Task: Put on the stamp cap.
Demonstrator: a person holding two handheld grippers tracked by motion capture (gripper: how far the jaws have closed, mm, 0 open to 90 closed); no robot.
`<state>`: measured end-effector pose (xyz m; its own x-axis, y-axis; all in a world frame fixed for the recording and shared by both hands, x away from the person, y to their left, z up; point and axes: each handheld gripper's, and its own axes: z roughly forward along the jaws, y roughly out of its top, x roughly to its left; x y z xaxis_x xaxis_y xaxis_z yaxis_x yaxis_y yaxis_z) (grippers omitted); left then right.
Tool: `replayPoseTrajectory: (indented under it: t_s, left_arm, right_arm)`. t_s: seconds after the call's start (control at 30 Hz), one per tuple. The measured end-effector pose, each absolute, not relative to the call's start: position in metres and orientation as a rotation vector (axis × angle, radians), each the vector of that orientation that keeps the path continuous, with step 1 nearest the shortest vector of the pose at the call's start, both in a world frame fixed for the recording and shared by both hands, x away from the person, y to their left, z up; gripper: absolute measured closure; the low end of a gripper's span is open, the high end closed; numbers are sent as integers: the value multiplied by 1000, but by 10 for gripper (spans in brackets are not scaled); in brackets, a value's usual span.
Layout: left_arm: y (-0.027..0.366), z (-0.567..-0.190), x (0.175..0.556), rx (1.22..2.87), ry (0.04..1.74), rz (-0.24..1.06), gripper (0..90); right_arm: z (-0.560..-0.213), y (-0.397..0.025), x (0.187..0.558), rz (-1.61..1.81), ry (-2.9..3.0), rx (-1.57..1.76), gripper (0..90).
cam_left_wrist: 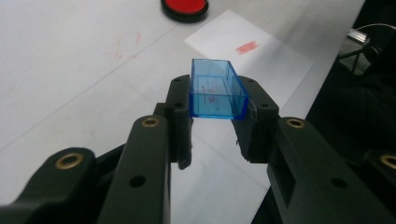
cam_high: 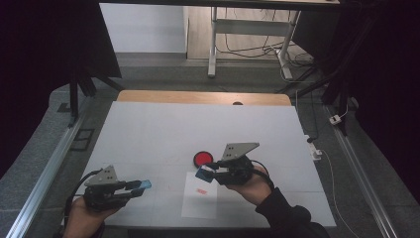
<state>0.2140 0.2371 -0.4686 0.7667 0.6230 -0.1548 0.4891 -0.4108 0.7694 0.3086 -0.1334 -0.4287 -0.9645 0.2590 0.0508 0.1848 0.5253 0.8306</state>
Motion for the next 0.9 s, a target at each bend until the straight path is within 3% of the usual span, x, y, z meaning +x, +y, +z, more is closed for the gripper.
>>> replayPoseTrajectory:
  t_s: [0.9]
  left_arm:
    - [186,-464,259,2063,553,19,682]
  right_arm:
    - [-418,-139,314,1496,2676,346,699]
